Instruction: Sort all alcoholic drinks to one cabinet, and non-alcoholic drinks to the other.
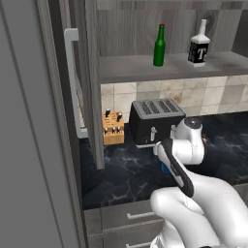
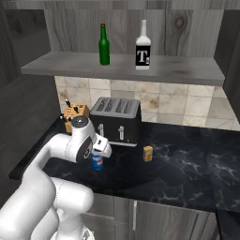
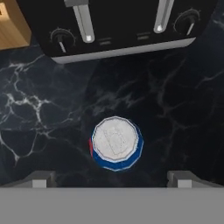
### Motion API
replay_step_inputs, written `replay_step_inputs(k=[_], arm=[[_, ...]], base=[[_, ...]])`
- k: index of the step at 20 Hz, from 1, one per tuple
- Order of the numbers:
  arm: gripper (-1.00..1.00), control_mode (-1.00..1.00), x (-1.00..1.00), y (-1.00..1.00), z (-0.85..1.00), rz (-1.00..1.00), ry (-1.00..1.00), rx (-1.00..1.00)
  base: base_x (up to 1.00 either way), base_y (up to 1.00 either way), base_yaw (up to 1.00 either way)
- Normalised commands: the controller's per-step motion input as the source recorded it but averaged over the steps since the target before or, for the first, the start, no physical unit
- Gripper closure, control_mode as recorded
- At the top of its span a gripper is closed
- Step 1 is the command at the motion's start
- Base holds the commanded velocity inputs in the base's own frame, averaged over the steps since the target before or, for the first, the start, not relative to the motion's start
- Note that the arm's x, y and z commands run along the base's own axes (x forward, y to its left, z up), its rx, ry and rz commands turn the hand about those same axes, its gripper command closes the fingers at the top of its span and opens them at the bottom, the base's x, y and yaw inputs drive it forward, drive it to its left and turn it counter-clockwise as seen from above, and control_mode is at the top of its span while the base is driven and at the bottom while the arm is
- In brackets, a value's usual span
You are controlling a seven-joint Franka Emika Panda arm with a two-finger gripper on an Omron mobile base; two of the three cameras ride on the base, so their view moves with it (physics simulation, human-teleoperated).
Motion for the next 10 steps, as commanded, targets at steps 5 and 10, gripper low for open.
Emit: replay_step_inputs(k=[5,10], arm=[[-1.00,-1.00,0.08,0.00,-0.28,0.01,0.00,0.00],[-1.00,-1.00,0.00,0.00,-0.32,0.02,0.00,0.00]], base=[[0.00,0.00,0.00],[0.00,0.00,0.00]])
